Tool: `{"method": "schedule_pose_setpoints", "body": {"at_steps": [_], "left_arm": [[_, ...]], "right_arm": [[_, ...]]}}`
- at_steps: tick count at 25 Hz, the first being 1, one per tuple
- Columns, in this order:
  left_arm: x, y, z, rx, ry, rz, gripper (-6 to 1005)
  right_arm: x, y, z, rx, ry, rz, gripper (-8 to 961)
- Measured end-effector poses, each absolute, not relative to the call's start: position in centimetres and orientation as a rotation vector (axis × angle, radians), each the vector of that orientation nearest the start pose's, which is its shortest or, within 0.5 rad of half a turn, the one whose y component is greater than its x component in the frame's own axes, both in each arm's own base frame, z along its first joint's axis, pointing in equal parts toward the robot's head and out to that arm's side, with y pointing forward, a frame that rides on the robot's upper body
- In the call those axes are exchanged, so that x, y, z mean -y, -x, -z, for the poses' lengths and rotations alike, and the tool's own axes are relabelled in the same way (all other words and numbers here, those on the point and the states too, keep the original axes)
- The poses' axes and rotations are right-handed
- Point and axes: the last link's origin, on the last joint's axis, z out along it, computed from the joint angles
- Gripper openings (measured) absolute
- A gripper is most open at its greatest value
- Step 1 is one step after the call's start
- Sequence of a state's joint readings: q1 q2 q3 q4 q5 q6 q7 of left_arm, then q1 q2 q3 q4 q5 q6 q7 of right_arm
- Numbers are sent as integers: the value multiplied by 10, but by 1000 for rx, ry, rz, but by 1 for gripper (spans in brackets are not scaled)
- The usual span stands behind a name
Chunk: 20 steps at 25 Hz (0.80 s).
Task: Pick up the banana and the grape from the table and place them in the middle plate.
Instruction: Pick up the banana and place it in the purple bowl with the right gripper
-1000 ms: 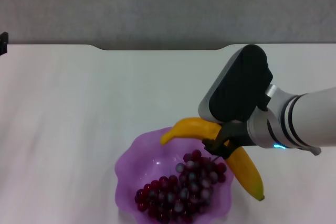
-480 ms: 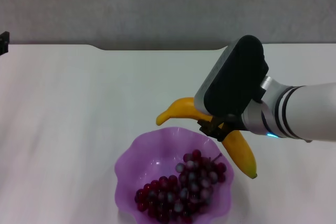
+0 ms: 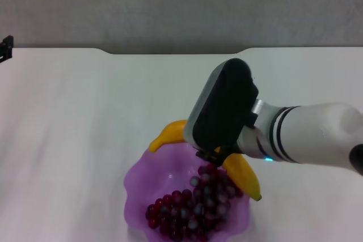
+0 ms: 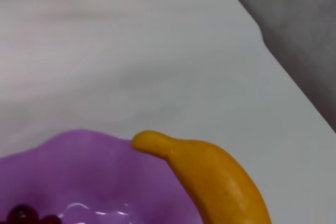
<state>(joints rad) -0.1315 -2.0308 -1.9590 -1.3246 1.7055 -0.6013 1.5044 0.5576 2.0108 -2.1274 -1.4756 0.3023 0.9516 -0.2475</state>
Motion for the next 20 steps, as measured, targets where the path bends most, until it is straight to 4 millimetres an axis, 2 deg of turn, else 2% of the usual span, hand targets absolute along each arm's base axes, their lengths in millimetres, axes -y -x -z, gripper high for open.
{"method": "schedule_pose_setpoints", "body": {"at_steps": [9, 20], "left_arm": [[-364, 286, -127, 497, 1847, 321, 857], [-364, 285, -128, 491, 1846, 323, 857]], "right_arm": [[-325, -117, 100, -165, 2556, 368, 512], [-326, -126, 106, -184, 2568, 410, 512]]}}
